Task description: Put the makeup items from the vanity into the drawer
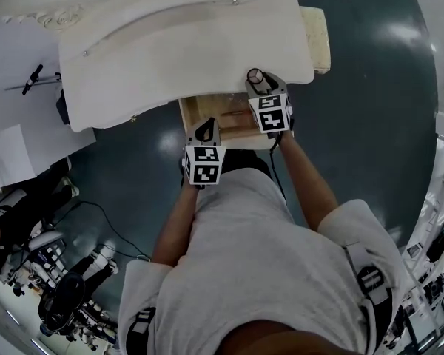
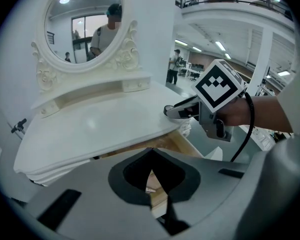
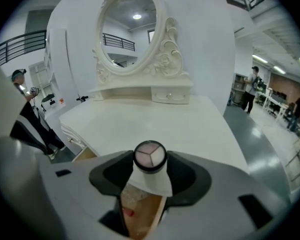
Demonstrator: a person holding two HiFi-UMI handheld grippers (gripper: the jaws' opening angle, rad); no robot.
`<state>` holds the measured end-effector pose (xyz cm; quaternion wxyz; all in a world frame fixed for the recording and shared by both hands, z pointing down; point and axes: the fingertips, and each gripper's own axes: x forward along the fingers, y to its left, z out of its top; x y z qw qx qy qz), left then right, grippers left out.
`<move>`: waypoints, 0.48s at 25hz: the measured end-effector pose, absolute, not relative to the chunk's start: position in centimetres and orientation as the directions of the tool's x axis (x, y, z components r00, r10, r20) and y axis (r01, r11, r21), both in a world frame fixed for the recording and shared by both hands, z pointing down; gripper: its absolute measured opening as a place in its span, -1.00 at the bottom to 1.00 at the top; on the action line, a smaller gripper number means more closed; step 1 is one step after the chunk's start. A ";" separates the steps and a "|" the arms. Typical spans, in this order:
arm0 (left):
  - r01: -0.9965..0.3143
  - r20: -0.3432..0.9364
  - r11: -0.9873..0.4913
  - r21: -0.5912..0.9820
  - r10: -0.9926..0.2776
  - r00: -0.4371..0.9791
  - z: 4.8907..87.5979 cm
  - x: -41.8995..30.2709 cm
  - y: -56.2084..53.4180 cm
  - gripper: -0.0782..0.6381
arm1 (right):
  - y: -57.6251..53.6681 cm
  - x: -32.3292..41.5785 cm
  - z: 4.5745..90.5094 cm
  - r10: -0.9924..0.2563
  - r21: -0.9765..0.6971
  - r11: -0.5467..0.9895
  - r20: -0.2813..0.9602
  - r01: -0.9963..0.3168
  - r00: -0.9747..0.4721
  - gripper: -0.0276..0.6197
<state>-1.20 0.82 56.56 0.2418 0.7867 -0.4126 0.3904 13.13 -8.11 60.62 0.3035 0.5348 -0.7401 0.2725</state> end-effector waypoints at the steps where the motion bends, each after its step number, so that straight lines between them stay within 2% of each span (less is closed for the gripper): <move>1: -0.840 0.814 -0.539 0.059 -0.461 0.353 56.6 -1.4 0.9 -0.76 | -8.0 12.7 60.5 -0.626 -0.080 0.289 0.738 -0.954 -0.252 -0.23; 12: -0.874 0.817 -0.484 0.051 -0.482 0.315 57.2 -4.1 1.4 -0.76 | -6.9 6.1 60.1 -0.587 -0.124 0.440 0.709 -0.889 -0.390 -0.23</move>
